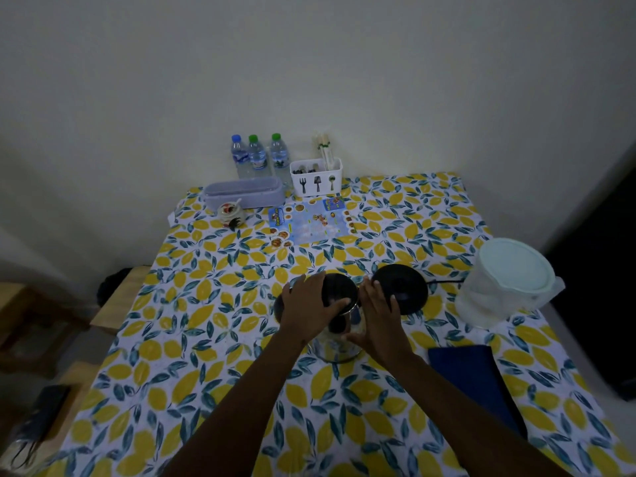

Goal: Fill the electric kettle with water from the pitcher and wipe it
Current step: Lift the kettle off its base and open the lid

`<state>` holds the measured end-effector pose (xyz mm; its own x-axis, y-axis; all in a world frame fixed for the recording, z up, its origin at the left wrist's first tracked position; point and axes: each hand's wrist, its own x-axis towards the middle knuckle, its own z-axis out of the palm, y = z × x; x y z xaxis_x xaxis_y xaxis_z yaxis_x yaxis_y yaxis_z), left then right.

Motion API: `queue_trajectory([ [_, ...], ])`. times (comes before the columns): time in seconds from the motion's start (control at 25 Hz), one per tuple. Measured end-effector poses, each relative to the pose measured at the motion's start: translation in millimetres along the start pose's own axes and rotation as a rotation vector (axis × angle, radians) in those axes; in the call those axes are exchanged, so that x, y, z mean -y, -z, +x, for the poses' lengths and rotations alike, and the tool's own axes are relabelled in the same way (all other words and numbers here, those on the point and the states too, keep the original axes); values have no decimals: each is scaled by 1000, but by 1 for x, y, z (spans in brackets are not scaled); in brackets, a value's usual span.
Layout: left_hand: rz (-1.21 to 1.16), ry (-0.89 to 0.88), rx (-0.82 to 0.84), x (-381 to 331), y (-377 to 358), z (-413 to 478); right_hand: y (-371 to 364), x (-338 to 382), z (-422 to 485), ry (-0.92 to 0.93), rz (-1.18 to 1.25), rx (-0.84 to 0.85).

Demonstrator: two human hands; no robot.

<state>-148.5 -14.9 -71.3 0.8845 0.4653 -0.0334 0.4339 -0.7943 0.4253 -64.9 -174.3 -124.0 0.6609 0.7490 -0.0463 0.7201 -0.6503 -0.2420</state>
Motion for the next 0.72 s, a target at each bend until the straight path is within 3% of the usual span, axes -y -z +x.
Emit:
queue_trajectory([
  [0.2,75,-27,-100,-3,-5,-2,-7,-3,-1,22,28,-66],
  [0.36,-445,7,-213,0,10,-14,-6,-3,-1,-5,25,-61],
  [0.48,-888,203,-212,7,25,-32,-4,-1,-2,-7,25,-46],
  [0.72,-1060,307,-288,37,23,-42,-6,4,-3,-17,4,-61],
])
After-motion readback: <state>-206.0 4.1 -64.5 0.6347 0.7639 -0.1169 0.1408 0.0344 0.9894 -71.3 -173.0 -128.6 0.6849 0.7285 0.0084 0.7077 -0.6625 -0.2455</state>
